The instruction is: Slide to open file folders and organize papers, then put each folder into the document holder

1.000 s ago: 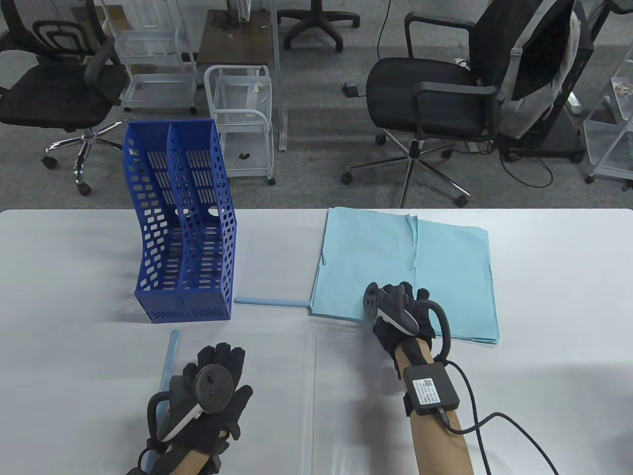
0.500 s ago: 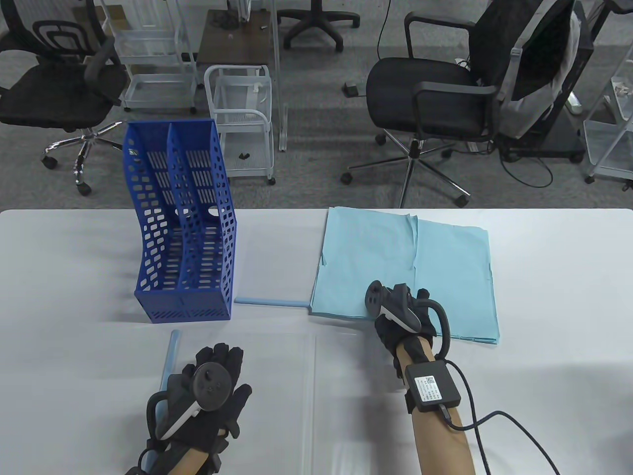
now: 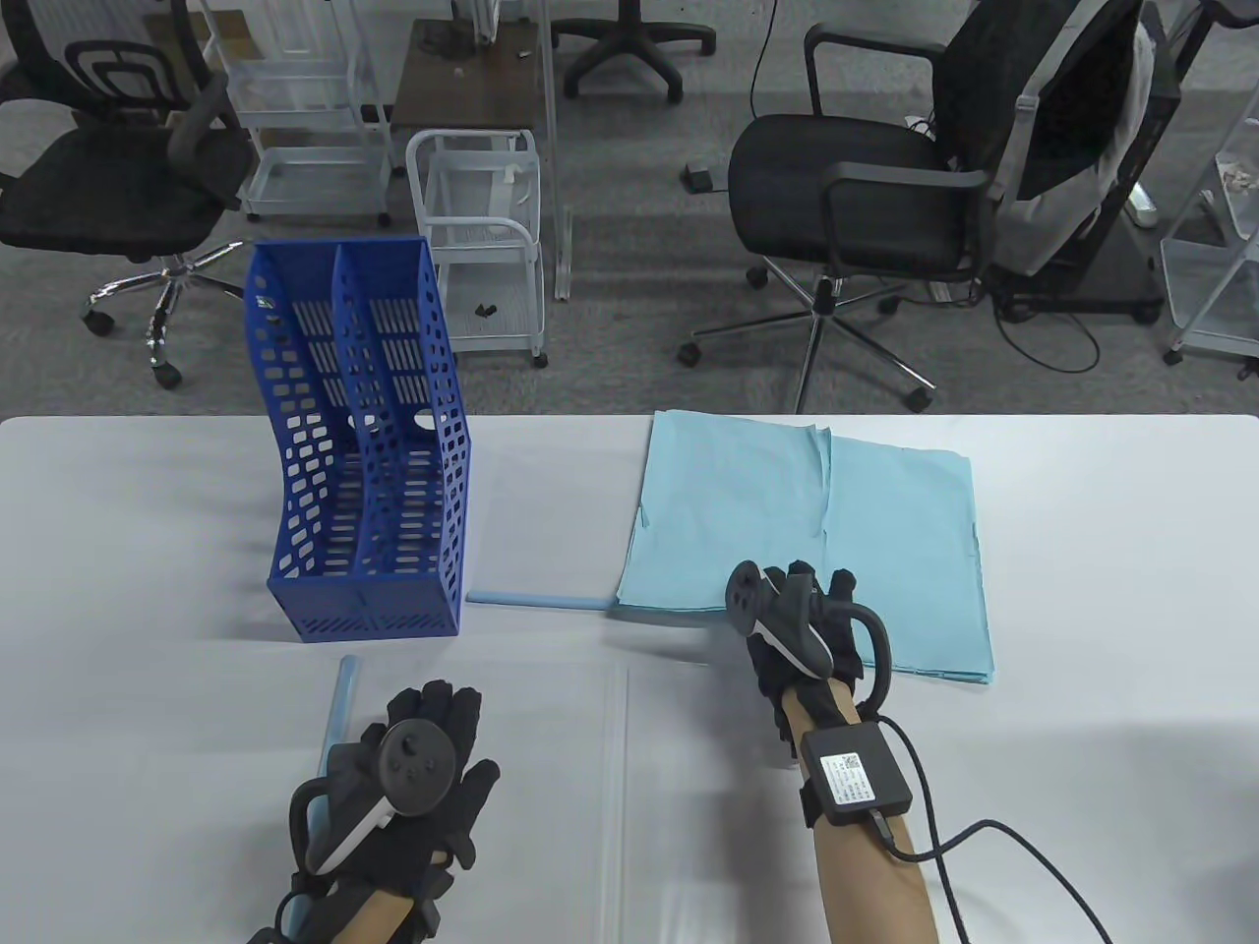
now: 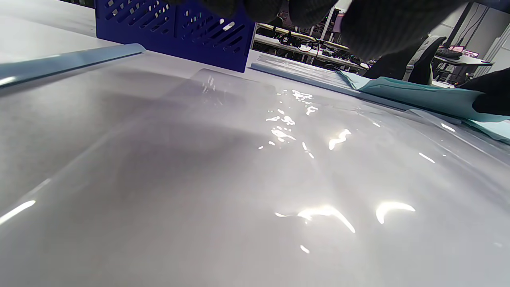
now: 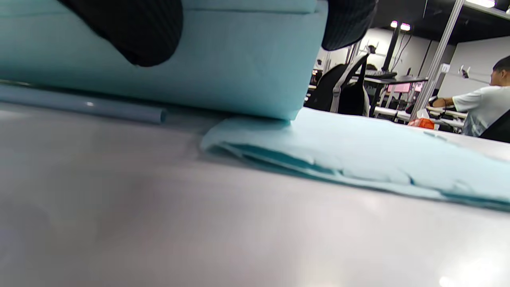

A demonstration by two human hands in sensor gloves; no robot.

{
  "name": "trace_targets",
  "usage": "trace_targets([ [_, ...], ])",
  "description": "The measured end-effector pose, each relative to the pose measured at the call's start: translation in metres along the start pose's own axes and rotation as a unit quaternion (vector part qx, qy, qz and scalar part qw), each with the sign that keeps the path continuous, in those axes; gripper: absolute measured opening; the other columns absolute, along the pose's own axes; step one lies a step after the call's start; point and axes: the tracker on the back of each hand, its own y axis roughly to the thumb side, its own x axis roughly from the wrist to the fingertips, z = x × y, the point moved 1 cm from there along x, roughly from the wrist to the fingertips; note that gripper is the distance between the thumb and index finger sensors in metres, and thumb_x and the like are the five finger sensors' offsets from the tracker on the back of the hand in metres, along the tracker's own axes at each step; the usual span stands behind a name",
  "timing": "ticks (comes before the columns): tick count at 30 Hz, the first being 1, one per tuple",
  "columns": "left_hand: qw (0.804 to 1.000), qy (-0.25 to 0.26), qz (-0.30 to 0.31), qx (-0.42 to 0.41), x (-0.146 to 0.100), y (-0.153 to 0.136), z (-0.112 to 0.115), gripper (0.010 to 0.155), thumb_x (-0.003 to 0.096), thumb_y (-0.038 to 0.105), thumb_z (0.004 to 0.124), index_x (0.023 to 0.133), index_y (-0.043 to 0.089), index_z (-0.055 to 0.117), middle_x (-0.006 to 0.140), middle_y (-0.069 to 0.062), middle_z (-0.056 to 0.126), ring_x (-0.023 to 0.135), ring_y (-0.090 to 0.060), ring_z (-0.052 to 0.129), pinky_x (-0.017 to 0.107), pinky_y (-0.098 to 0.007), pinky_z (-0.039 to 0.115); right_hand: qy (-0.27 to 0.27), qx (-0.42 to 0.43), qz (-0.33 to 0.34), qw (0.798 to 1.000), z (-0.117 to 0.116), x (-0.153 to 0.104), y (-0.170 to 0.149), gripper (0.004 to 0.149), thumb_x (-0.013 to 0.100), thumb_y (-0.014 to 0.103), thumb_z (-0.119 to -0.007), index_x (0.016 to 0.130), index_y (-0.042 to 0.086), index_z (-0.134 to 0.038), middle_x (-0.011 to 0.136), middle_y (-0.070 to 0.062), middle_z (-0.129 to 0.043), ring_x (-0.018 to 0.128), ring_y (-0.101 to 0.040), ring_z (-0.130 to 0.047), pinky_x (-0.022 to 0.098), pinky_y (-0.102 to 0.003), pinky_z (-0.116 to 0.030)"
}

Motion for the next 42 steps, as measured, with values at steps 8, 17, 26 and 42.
trace_targets([
  [8, 1.0, 0.012, 0.002, -0.016, 0.0, -0.003, -0.002, 0.073, 0.0475, 0.056, 0.079, 0.114, 0.04, 0.051, 0.124, 0.008, 0.05, 0.119, -0.026, 0.051, 0.084, -0.056, 0.048, -0.076, 0.058, 0.007, 0.995, 0.042, -0.019, -0.011, 0.045, 0.042, 0.045, -0.072, 0.087, 0.046, -0.075, 0.097, 0.019, -0.086, 0.098, -0.013, -0.083, 0.081, -0.053, -0.06],
  [17, 0.993, 0.071, 0.035, -0.086, -0.005, -0.01, -0.012, 0.077, 0.0465, 0.056, 0.08, 0.114, 0.04, 0.045, 0.124, 0.009, 0.048, 0.119, -0.025, 0.049, 0.084, -0.056, 0.047, -0.188, 0.161, 0.069, 0.966, 0.133, -0.086, -0.028, 0.044, 0.043, 0.043, -0.073, 0.086, 0.04, -0.078, 0.09, 0.012, -0.093, 0.083, -0.018, -0.096, 0.076, -0.053, -0.067],
  [26, 0.944, 0.124, 0.153, -0.263, -0.011, -0.022, -0.032, 0.092, 0.0421, 0.056, 0.09, 0.114, 0.042, 0.033, 0.126, 0.012, 0.037, 0.123, -0.023, 0.035, 0.085, -0.06, 0.036, -0.139, 0.245, 0.212, 0.936, 0.172, -0.149, -0.008, 0.043, 0.043, 0.04, -0.074, 0.086, 0.036, -0.082, 0.085, 0.007, -0.097, 0.073, -0.021, -0.101, 0.071, -0.054, -0.071],
  [42, 0.865, 0.145, 0.217, -0.429, -0.012, -0.043, -0.049, 0.042, 0.0449, 0.039, 0.089, 0.085, 0.033, 0.095, 0.075, 0.001, 0.106, 0.061, -0.022, 0.11, 0.055, -0.046, 0.086, -0.071, 0.508, 0.212, 0.832, 0.142, -0.12, -0.041, 0.086, 0.035, 0.062, -0.083, 0.106, 0.034, -0.043, 0.115, 0.006, -0.058, 0.105, -0.032, -0.068, 0.078, -0.062, -0.054],
])
